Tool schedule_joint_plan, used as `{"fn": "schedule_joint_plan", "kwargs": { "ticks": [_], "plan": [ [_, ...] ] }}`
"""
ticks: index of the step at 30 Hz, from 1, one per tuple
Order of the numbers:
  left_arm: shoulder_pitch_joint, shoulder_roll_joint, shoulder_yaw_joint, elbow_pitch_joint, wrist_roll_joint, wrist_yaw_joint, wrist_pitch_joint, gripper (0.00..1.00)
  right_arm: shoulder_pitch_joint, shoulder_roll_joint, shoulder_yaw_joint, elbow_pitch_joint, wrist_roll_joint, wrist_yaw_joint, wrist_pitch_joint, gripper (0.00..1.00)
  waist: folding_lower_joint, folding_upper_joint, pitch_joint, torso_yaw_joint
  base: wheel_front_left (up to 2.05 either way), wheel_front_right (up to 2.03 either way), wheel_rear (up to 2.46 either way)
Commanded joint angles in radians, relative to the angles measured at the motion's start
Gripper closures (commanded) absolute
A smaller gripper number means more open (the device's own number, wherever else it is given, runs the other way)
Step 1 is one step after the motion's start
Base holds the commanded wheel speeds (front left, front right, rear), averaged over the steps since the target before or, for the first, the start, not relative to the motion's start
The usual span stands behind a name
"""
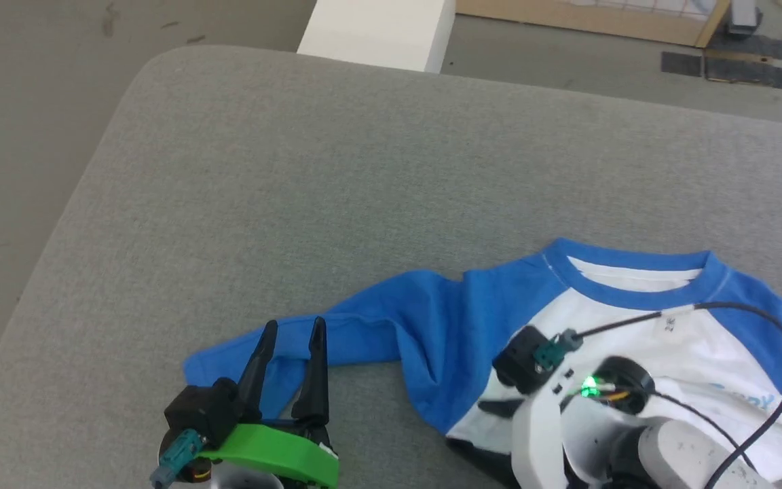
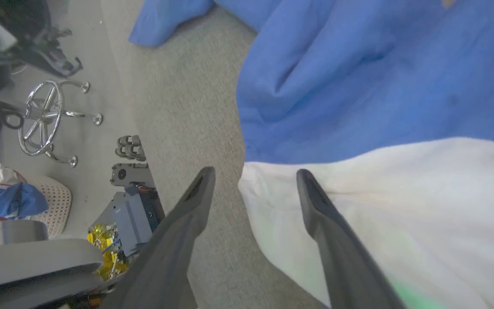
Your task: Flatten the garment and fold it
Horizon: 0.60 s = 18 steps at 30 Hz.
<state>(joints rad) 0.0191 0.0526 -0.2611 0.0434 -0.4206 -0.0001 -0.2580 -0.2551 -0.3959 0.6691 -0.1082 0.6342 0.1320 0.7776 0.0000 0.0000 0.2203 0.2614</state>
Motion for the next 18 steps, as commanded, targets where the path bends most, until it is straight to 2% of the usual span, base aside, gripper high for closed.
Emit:
{"fn": "schedule_joint_plan", "kwargs": {
  "ticks": [1, 5, 7, 11, 15, 18],
  "plan": [
    [0.002, -0.002, 0.009, -0.001, 0.006, -0.004, -0.004, 0.00, -0.021, 0.011, -0.016, -0.019, 0.010, -0.001, -0.012, 0.00, 0.0000, 0.0000, -0.022, -0.024, 0.00, 0.00, 0.00],
    [0.010, -0.002, 0.023, -0.007, 0.019, -0.007, -0.004, 0.00, -0.016, 0.048, -0.111, -0.083, 0.027, -0.001, -0.039, 0.00, 0.0000, 0.0000, -0.045, -0.060, 0.00, 0.00, 0.00],
    [0.013, -0.002, 0.029, -0.013, 0.026, -0.010, -0.004, 0.00, 0.004, 0.073, -0.194, -0.116, 0.009, -0.001, -0.077, 0.00, 0.0000, 0.0000, -0.054, -0.076, 0.00, 0.00, 0.00],
    [0.018, -0.002, 0.045, -0.040, 0.038, -0.010, -0.004, 0.00, 0.087, 0.116, -0.369, -0.180, -0.104, -0.001, -0.188, 0.00, 0.0000, 0.0000, -0.062, -0.112, 0.00, 0.00, 0.00],
    [0.033, -0.002, 0.055, -0.059, 0.052, -0.015, -0.004, 0.00, 0.221, 0.205, -0.564, -0.228, -0.245, -0.001, -0.357, 0.00, 0.0000, 0.0000, -0.057, -0.152, 0.00, 0.00, 0.00],
    [0.045, -0.002, 0.066, -0.073, 0.061, -0.018, -0.004, 0.00, 0.324, 0.283, -0.709, -0.240, -0.378, -0.001, -0.534, 0.00, 0.0000, 0.0000, -0.046, -0.187, 0.00, 0.00, 0.00]
  ]
}}
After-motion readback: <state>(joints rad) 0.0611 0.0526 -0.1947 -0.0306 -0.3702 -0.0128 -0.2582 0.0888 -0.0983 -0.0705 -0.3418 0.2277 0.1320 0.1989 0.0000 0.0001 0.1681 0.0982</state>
